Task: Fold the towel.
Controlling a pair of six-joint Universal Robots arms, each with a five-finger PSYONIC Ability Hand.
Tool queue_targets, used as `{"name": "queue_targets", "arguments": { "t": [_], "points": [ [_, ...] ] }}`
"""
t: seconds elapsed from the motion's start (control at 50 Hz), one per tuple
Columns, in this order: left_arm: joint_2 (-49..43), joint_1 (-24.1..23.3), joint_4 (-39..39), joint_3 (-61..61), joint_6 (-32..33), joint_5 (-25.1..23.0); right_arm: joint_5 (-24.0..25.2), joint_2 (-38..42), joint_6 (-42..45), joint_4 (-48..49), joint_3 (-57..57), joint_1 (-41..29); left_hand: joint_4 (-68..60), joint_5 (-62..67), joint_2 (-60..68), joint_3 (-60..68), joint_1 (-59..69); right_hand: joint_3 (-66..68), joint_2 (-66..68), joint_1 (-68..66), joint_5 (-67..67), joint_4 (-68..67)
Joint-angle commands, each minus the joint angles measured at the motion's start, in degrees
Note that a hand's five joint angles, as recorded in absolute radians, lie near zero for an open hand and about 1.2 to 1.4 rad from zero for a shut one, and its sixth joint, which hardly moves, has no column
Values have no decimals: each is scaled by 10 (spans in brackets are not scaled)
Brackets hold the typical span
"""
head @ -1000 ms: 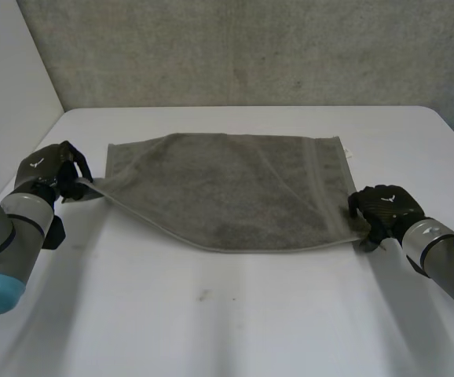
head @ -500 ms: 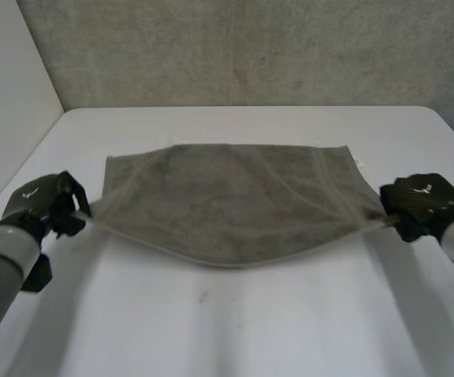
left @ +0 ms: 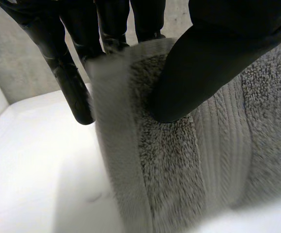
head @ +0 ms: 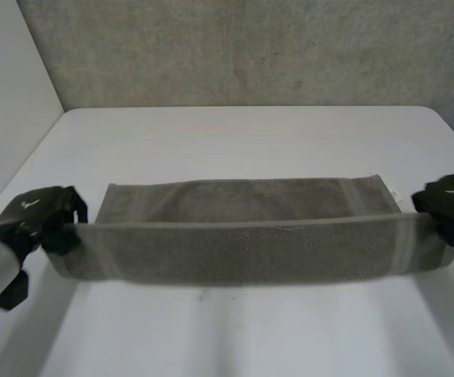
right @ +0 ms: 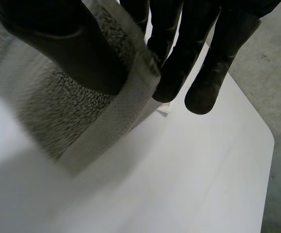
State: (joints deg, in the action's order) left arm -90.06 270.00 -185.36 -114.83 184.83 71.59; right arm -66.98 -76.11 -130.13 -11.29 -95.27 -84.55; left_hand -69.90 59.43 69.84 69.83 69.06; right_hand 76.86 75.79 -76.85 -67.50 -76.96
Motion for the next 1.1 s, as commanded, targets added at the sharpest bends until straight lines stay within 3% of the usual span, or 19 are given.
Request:
{"name": "queue_targets", "arguments": {
  "t": [0.02,0.08,0.26,0.44,0.46,0.48,0.5,0.52,0.54,0.56,0.6,0.62,0.7,0.76,0.82,0.92,1.1],
  "points": [
    [-210,-76,-15,182,-26,84,-110,187,-33,58,180,-90,-101,106,102,102,109,31,42,-31,-25,-30],
    [-273,-86,-16,253,-28,113,-114,245,-63,60,258,-108,-101,106,102,102,109,31,42,-31,-25,-30],
    [-418,-105,-13,430,-29,138,-147,398,-84,54,493,-145,-101,106,102,102,109,31,42,-31,-25,-30],
    [-484,-108,-6,522,-28,166,-172,470,-80,29,611,-153,-101,106,102,102,109,31,42,-31,-25,-30],
    [-492,-108,-6,528,-30,166,-176,481,-79,20,626,-153,-101,106,102,102,109,-138,-127,138,144,139],
    [-492,-108,-6,528,-30,166,-176,482,-79,20,626,-153,-101,106,102,102,109,-140,-129,139,146,141],
    [-495,-108,-10,529,-33,164,-177,491,-79,15,635,-156,-101,106,102,102,109,-669,-658,669,675,670],
    [-495,-108,-11,531,-36,164,-177,493,-79,15,641,-165,295,-290,-295,-294,-287,-669,-658,669,675,670],
    [-495,-108,-11,531,-36,164,-177,493,-79,15,641,-165,299,-294,-299,-298,-291,-669,-658,669,675,670],
    [-492,-108,-11,532,-42,164,-177,490,-80,15,644,-171,599,-594,-598,-598,-591,-669,-658,669,675,670],
    [-488,-109,-13,530,-47,164,-177,481,-86,14,646,-173,540,-535,-539,-539,-531,-669,-658,669,675,670],
    [-481,-109,-15,529,-54,164,-177,465,-92,12,642,-173,599,-594,-598,-598,-591,-669,-658,669,675,670],
    [-446,-110,-14,519,-62,164,-177,414,-113,7,622,-176,599,-594,-598,-598,-591,-669,-658,669,675,670],
    [-358,-110,-14,463,-67,163,-174,315,-158,9,545,-174,599,-594,-598,-598,-591,-669,-658,669,675,670],
    [-325,-110,-15,437,-66,163,-171,276,-168,9,511,-173,599,-594,-598,-598,-591,-669,-658,669,675,670],
    [-204,-112,-17,333,-66,163,-167,158,-173,14,358,-170,599,-594,-598,-598,-591,-669,-658,669,675,670],
    [-116,-114,-27,214,-67,164,-150,84,-167,39,175,-150,599,-594,-598,-598,-591,-669,-658,669,675,670]
  ]
}}
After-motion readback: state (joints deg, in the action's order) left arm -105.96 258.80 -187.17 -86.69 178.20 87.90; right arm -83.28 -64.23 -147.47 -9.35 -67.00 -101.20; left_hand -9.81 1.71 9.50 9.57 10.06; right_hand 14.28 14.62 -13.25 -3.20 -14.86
